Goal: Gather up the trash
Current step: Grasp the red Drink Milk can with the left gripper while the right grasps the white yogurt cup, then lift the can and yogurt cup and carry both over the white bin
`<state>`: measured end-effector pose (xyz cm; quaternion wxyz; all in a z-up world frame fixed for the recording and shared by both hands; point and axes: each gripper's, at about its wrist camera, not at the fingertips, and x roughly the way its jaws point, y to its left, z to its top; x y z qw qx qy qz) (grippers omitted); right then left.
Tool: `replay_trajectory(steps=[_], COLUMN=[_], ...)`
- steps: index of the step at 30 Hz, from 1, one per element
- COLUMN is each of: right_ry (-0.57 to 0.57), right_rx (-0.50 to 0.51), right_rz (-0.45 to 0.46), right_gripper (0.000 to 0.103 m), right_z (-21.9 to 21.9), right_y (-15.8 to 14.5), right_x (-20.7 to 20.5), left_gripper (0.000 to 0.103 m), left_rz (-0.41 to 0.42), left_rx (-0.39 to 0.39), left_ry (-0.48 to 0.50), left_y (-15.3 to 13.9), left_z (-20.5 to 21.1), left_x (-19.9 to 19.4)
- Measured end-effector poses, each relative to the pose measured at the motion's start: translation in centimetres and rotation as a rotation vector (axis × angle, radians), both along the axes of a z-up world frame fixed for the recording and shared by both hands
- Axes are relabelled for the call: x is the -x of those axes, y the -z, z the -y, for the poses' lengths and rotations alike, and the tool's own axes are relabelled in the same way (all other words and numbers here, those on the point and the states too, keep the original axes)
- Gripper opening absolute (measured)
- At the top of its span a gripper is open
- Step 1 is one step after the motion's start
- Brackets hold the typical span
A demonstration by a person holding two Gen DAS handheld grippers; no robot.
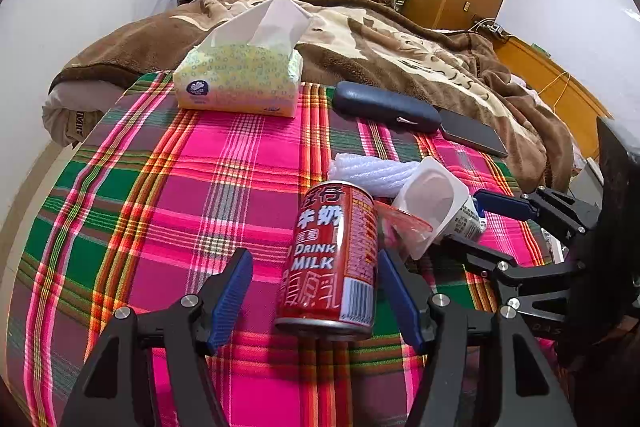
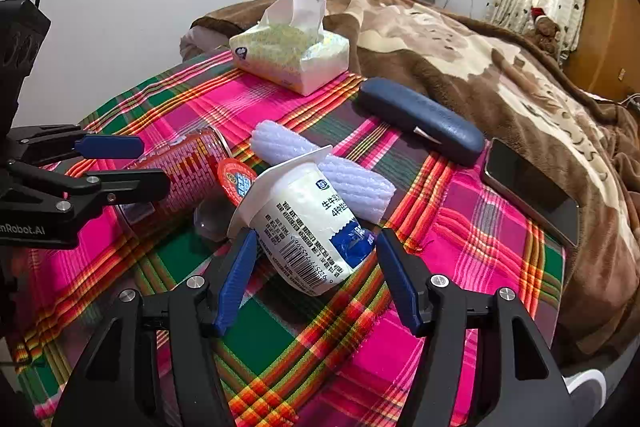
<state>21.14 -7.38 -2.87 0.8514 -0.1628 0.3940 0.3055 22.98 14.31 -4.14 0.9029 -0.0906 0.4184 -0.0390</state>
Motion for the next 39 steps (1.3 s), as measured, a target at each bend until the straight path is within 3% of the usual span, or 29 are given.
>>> replay_trajectory(steps=[4, 8, 11, 12, 21, 28, 39], right_ry=[0.037, 0.032, 0.005, -0.002, -0.063, -0.152, -0.087], right_rx=[-0.025, 0.032, 0.054, 0.058, 0.028, 0.099, 0.062], right_rz=[-0.001, 0.002, 0.005, 0.012, 0.038, -0.005, -0.034], right_gripper=[0.064, 0.064, 0.064, 0.064, 0.064, 0.064, 0.064], right_z=[1.0, 0.8, 0.3, 0.2, 0.2, -2.2, -2.9], right_y=[-0.5, -0.1, 0.2, 0.1, -0.9, 0.6, 0.9], right_x=[-0.4, -0.5, -0.2, -0.2, 0.2, -0.7, -1.6], left_gripper=[0.065, 0.065, 0.063, 0.054, 0.054, 0.054, 0.054], left_rz=[-0.015, -0.016, -0.021, -0.028, -0.018, -0.025, -0.034], left_rx=[0.004, 0.014, 0.039, 0.052, 0.076, 0.115, 0.07], left_ry=[0.014, 0.004, 0.002, 0.006, -0.041, -0.066, -0.072], left_y=[0.6, 1.0, 1.2, 1.4, 1.6, 1.8, 2.1], left_z=[0.1, -0.4, -0.8, -0.9, -3.2, -4.8, -4.7], left_x=[-0.6, -0.8, -1.1, -1.2, 0.4, 1.4, 0.5])
